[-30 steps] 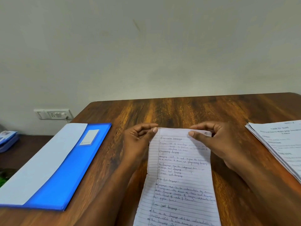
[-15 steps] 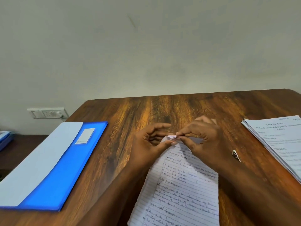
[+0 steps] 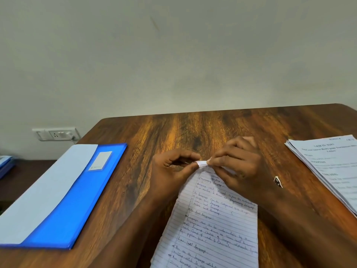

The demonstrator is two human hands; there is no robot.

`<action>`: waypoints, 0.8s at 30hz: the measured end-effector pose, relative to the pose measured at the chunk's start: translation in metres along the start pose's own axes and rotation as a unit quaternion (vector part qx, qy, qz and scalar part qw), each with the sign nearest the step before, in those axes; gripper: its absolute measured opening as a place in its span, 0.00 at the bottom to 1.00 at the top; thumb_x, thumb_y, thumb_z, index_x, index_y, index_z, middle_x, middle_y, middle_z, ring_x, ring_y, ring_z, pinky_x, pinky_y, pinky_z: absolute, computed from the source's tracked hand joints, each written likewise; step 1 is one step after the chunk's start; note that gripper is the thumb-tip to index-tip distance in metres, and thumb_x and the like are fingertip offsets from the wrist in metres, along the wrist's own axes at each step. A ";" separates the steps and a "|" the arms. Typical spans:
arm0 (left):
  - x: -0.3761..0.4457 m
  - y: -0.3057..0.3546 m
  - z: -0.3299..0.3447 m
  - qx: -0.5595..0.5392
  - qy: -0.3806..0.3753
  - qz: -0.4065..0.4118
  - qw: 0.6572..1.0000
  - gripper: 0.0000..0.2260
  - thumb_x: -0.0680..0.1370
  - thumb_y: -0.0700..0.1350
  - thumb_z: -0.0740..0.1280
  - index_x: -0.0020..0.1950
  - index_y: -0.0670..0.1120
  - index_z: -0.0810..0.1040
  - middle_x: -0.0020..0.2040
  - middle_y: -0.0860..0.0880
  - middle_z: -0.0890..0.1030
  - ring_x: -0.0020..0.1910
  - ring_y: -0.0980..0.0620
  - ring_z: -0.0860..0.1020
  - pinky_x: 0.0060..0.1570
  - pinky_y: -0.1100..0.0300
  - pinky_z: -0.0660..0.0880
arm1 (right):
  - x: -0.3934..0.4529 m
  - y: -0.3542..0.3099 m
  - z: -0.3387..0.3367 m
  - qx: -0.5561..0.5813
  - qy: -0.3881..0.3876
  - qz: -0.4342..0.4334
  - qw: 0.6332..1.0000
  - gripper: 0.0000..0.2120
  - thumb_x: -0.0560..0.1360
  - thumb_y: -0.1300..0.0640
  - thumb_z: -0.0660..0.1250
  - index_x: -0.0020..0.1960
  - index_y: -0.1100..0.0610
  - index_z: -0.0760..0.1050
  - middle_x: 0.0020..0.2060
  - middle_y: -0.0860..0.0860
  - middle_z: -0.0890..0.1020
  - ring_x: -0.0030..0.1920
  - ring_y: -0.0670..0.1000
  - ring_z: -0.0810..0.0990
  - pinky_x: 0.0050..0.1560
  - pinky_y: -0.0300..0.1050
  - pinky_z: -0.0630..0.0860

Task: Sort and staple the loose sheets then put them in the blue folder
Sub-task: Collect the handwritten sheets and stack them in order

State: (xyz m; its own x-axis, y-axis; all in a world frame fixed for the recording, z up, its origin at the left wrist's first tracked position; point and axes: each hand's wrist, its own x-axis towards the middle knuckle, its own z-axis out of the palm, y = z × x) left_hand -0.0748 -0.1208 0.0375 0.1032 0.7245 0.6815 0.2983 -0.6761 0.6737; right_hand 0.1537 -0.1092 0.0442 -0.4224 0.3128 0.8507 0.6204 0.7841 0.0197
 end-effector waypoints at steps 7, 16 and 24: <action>-0.001 -0.002 0.002 -0.027 -0.029 0.008 0.999 0.11 0.72 0.38 0.80 0.53 0.39 0.87 0.48 0.48 0.88 0.45 0.52 0.87 0.45 0.57 0.84 | -0.001 -0.004 0.004 0.068 -0.004 0.110 0.992 0.07 0.73 0.50 0.75 0.46 0.53 0.87 0.43 0.43 0.86 0.45 0.48 0.80 0.49 0.56 0.70; -0.003 -0.009 0.004 -0.052 0.063 -0.080 0.993 0.08 0.77 0.41 0.76 0.53 0.40 0.86 0.48 0.47 0.88 0.48 0.49 0.86 0.47 0.52 0.84 | 0.005 -0.013 0.005 0.049 -0.070 0.245 0.966 0.21 0.70 0.42 0.77 0.60 0.48 0.84 0.53 0.42 0.85 0.55 0.48 0.78 0.56 0.61 0.75; 0.009 -0.032 -0.033 -0.068 0.296 -0.231 0.924 0.05 0.78 0.45 0.75 0.53 0.48 0.87 0.49 0.51 0.87 0.52 0.53 0.85 0.50 0.54 0.84 | 0.007 -0.014 0.003 0.282 -0.193 0.540 0.769 0.40 0.70 0.51 0.81 0.77 0.50 0.65 0.58 0.42 0.83 0.55 0.45 0.84 0.55 0.47 0.81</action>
State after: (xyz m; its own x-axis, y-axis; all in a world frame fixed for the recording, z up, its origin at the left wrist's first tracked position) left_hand -0.1148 -0.0968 0.0315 -0.5550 0.7668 0.3225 0.0542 -0.3535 0.9339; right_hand 0.1402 -0.1162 0.0483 -0.0936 0.9956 -0.0104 0.4078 0.0289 -0.9126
